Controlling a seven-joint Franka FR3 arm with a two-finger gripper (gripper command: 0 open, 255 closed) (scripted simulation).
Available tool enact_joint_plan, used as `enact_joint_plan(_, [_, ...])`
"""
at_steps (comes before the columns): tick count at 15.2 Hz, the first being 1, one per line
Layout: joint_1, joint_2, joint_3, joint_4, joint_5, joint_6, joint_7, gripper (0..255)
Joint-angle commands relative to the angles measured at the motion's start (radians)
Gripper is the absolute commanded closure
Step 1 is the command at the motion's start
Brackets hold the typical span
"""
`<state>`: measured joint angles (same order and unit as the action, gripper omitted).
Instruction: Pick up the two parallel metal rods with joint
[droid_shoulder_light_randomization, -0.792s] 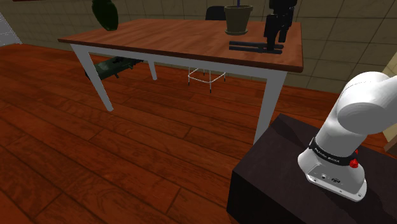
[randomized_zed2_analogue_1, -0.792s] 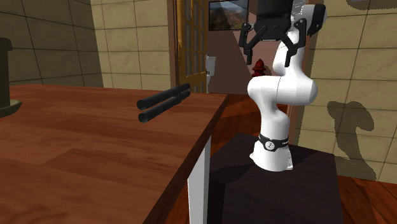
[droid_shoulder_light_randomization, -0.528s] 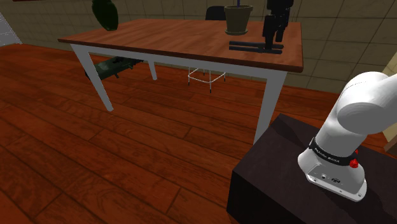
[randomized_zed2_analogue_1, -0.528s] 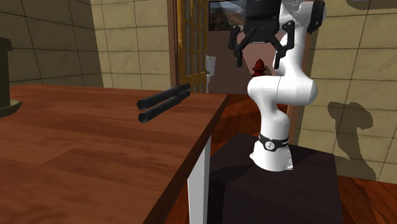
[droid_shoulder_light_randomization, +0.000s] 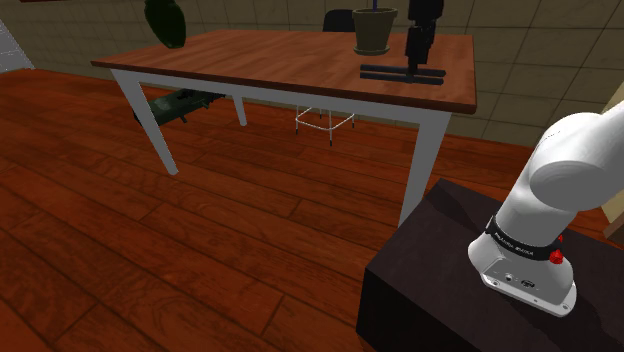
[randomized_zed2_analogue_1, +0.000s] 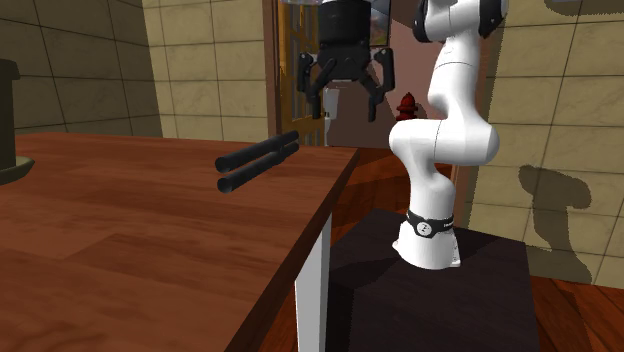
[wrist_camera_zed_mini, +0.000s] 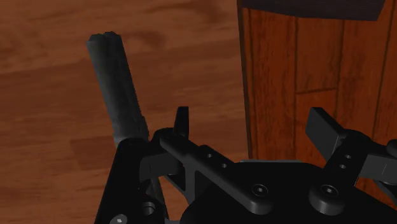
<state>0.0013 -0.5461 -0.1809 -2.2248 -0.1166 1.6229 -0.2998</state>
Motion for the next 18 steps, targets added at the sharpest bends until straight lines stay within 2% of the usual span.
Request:
enact_joint_plan(1, [0.001, 0.067, -0.042, 0.046, -0.007, 0.026, -0.072, 0])
enact_joint_plan(9, [0.009, 0.333, -0.167, 0.243, 0.035, 0.104, -0.321, 0])
enact_joint_plan(16, [0.006, 0.339, -0.172, 0.148, 0.034, 0.205, -0.321, 0])
enact_joint_plan(18, [0.006, 0.339, -0.172, 0.148, 0.034, 0.205, -0.321, 0])
